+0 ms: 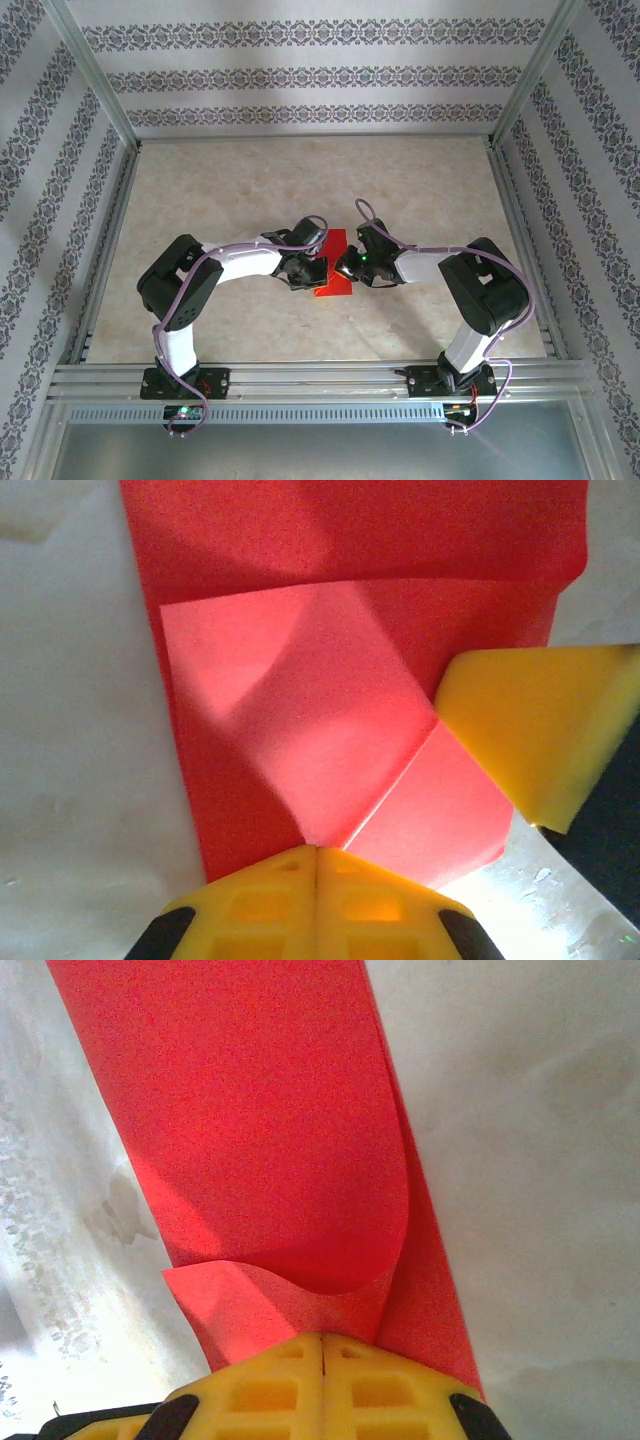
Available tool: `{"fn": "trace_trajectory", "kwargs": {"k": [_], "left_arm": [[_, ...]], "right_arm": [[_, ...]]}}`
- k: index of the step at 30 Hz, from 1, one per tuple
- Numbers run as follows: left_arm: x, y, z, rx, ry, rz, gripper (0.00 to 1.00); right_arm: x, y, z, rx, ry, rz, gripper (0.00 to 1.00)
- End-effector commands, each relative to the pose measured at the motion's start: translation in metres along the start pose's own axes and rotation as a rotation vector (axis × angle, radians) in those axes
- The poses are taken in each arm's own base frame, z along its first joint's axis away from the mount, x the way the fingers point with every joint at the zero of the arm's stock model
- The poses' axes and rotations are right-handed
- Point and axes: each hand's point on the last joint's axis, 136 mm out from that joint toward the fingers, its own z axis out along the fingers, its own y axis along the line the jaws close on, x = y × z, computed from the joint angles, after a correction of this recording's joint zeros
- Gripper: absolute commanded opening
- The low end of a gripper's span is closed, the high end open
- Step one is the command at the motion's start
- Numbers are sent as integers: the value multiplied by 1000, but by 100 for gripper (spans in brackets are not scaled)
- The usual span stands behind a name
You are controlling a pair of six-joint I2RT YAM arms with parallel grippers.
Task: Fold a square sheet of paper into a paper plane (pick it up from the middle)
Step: Fold the triangle a second time at the center of the table.
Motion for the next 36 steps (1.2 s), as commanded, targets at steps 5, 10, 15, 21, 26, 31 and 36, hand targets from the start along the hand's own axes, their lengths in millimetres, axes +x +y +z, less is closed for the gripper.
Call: {"fn": "trace_trajectory", "kwargs": {"k": [5,10,15,21,26,31,36], "left_arm": [[28,25,2,-79,87,-7,4],[42,39,-2,-102,115,-17,3],[56,54,-8,-146,146,-10,3],[61,62,-26,-199,149,45,2],[36,22,-44,-70,40,118,3],[11,-16,-39,68,-40,112,3],[5,-14,-16,52,-11,70,2]], "right_arm": [[15,-54,8,197,35,60,2],[15,-56,10,201,40,60,2],[15,-57,10,207,41,62,2],[16,-58,10,212,43,64,2],[17,-59,10,217,44,66,2],[17,-60,12,219,48,64,2],[17,-58,12,214,52,64,2]]}}
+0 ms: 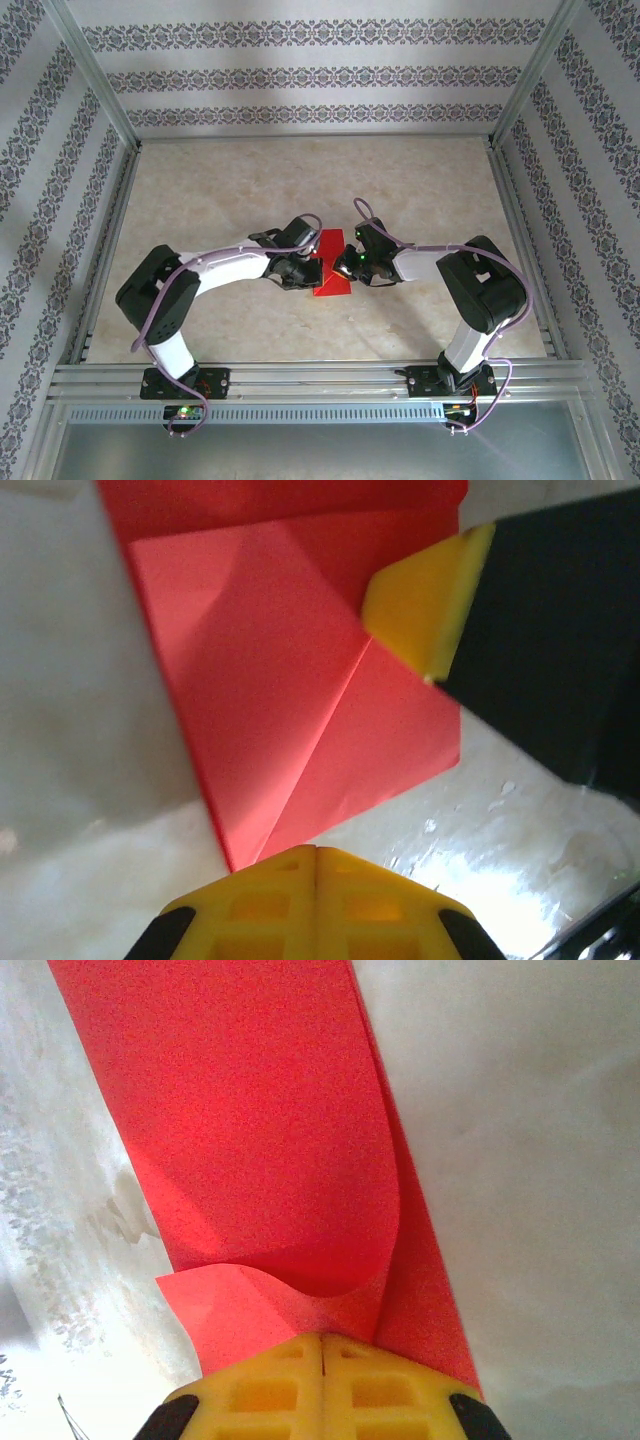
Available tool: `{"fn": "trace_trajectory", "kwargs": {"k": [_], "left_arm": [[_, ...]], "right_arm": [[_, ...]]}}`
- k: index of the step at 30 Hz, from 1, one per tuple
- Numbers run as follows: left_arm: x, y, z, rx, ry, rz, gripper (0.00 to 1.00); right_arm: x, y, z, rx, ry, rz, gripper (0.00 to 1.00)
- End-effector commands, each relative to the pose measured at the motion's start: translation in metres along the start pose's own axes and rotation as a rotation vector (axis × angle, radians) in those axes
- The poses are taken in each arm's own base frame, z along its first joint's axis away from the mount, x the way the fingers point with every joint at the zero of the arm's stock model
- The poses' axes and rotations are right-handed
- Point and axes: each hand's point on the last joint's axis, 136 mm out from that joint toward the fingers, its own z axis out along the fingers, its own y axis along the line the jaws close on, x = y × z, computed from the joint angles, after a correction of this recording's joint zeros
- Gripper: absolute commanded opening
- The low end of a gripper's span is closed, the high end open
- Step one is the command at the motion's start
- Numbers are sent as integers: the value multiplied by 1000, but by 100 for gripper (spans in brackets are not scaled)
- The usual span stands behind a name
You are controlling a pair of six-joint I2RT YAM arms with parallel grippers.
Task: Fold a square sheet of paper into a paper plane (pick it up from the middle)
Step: Fold the triangle a second time at the center of the table.
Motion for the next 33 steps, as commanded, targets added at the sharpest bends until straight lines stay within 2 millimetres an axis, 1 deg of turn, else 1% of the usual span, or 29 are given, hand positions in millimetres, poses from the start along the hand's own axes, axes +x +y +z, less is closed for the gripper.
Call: {"fn": "trace_trajectory", "kwargs": {"k": [1,5,8,12,16,17,19,21,22,24,27,30,32,33], "left_arm": [[-3,-5,16,16,13,-20,2],[5,4,23,-8,47,-31,2],[15,19,27,-48,72,-37,2],[42,48,30,-111,127,-52,0],[72,78,24,-173,186,-49,0],[79,82,21,-180,197,-47,0],[85,85,14,-179,202,-36,0],[83,79,4,-168,188,-6,0],[79,72,-2,-152,173,17,0],[64,56,-12,-118,125,53,0],[39,27,-22,-45,39,87,0],[14,6,-24,8,-43,84,0],[1,-3,-18,36,-81,57,0],[-3,-4,-15,42,-89,45,0]], "right_arm": [[17,-61,9,216,35,64,2],[17,-60,9,213,37,63,2],[17,-60,9,213,36,63,2],[17,-61,8,217,38,66,2],[17,-61,8,218,39,67,2],[16,-61,8,216,39,65,2],[17,-61,8,217,40,66,2],[17,-61,8,217,40,66,2],[16,-61,8,217,39,67,2],[16,-60,8,217,39,65,2],[17,-61,9,219,44,63,2],[16,-61,10,219,41,62,2],[16,-60,11,218,42,64,2],[17,-60,11,218,42,63,2]]}}
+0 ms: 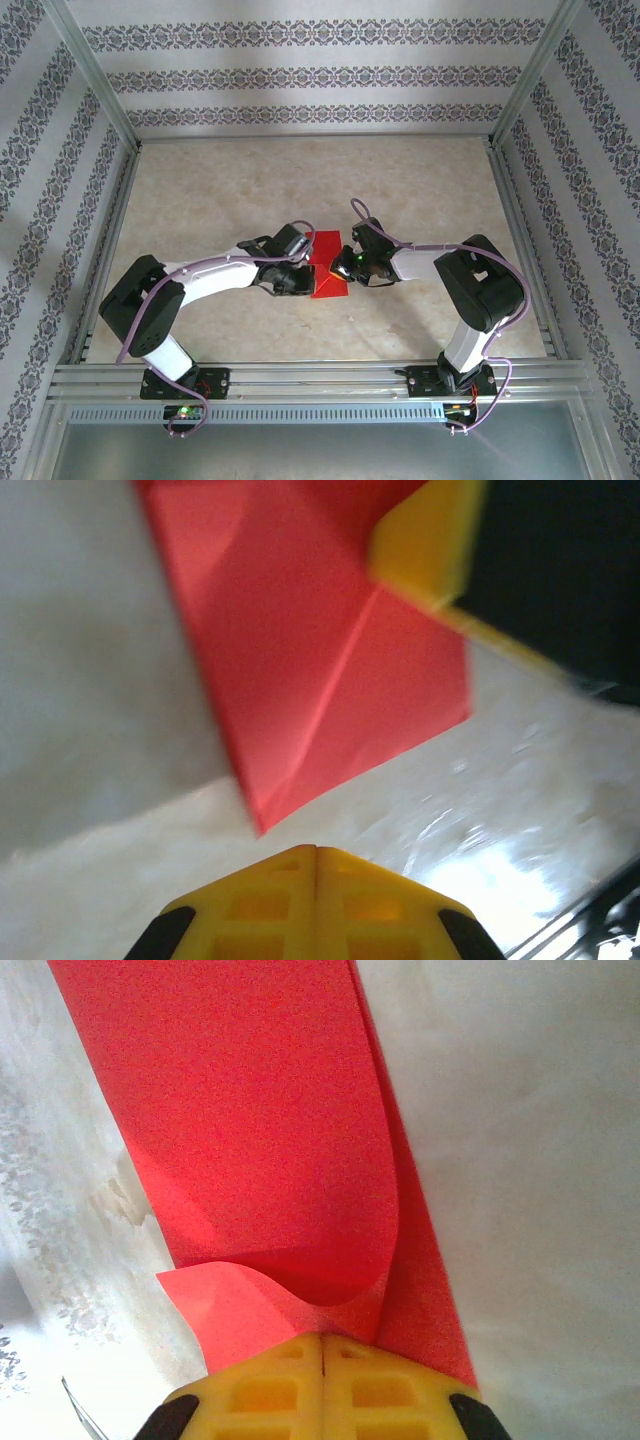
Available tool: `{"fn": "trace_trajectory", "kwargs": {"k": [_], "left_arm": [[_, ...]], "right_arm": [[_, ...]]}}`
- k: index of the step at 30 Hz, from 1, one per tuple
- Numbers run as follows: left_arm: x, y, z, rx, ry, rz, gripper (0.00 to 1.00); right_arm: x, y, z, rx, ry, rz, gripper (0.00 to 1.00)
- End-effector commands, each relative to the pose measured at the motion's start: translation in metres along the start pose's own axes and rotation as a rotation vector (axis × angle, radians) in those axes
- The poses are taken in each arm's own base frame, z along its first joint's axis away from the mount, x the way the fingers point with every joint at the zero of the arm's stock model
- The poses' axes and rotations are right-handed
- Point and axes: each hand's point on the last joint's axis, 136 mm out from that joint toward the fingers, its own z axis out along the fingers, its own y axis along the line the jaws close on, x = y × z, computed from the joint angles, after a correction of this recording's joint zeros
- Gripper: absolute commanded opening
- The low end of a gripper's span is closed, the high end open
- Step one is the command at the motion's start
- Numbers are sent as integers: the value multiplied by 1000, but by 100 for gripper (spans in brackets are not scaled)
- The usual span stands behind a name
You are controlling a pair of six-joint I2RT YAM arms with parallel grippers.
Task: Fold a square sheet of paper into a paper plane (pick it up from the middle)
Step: Fold the triangle a second time at the center of the table.
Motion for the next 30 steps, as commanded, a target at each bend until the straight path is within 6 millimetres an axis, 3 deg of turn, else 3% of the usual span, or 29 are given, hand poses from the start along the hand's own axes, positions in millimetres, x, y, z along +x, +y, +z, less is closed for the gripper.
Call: {"fn": "trace_trajectory", "kwargs": {"k": [1,9,13,18,23,30], "left_arm": [[-20,-10,11,24,-61,-30,0],[-7,11,36,-28,4,-90,0],[7,35,40,-99,28,-110,0],[19,53,46,-128,43,-138,0],[24,54,50,-113,60,-142,0],[25,51,52,-90,61,-132,0]], "right_arm": [[10,-63,8,221,9,72,2],[9,-60,7,208,8,65,3],[7,-53,6,182,6,55,2],[1,-29,-1,113,-10,-13,3],[0,18,-10,-45,-14,-148,4],[18,33,-11,-76,-11,-214,4]]}}
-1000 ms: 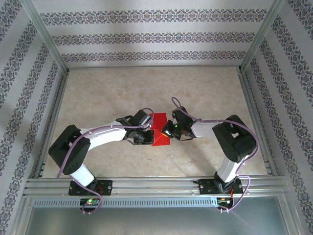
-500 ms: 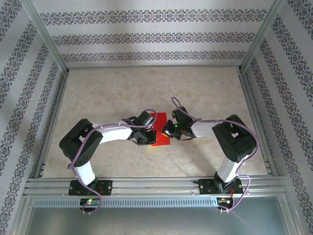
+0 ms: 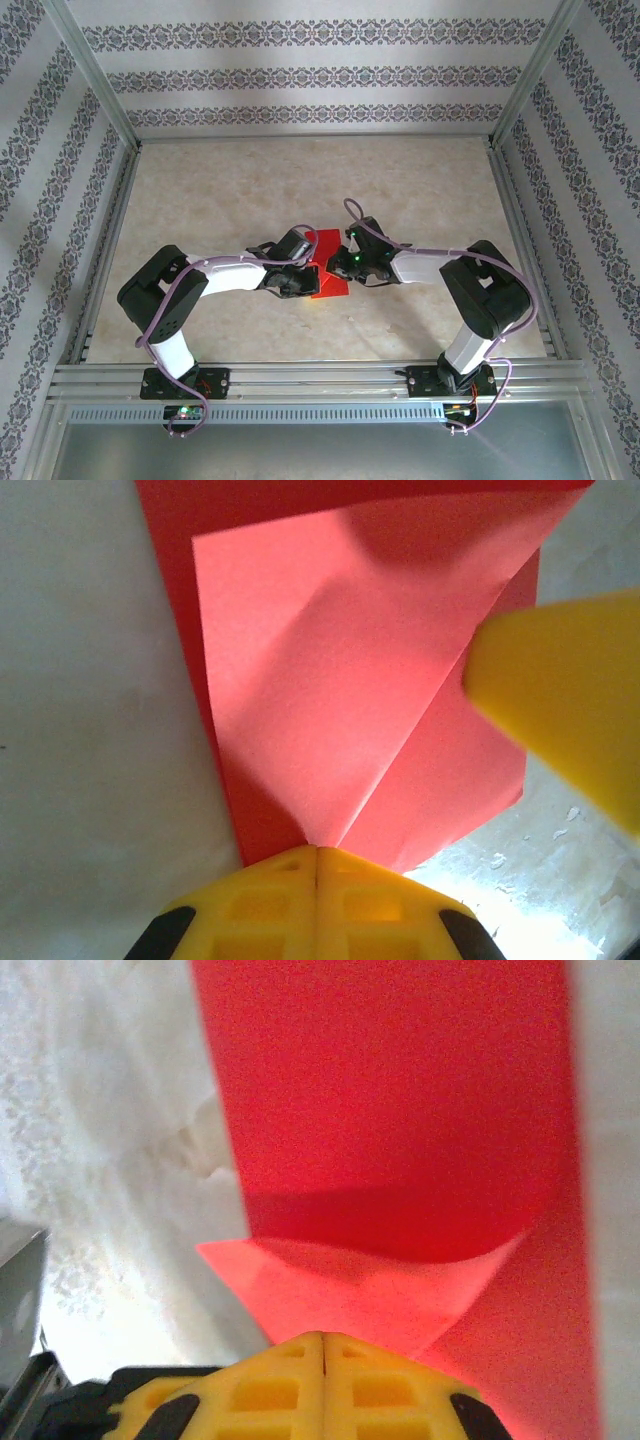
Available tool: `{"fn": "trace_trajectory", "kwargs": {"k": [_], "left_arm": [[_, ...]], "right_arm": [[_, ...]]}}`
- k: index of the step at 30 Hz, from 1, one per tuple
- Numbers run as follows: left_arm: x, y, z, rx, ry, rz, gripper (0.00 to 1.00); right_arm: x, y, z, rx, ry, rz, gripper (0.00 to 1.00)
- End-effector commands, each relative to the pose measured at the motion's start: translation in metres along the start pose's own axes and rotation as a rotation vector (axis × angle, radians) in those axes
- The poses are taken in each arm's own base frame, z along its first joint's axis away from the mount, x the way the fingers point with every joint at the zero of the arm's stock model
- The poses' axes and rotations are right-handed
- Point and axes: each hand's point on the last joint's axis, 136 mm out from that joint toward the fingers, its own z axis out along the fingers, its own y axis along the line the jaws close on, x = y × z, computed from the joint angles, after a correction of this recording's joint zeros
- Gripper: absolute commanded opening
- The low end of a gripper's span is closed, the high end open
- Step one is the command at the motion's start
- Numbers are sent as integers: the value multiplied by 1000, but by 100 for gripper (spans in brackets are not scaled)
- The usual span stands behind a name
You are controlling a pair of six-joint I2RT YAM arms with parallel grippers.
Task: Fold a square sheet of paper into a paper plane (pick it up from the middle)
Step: Fold the triangle a second time at the center of the table.
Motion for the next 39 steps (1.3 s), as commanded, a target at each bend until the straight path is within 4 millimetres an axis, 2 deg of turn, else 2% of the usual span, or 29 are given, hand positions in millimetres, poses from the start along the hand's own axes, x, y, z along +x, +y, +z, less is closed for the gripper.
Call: {"fn": "trace_trajectory", "kwargs": {"k": [1,19,26,31,39], "left_arm": [[24,38,12,-107,73,-50,0],[23,40,12,-110,68,-55,0],[24,42,10,-120,70,-59,0],[29,49,8,-146,83,-71,0],[46,67,4,-225,159,-69,0]], "right_arm": [[3,6,-2,-17,-10,-34,4],[25,5,16,-24,110,-26,1],[29,-11,23,28,135,17,1],[14,-36,20,94,88,71,2],[-27,-49,5,113,9,71,2]]}}
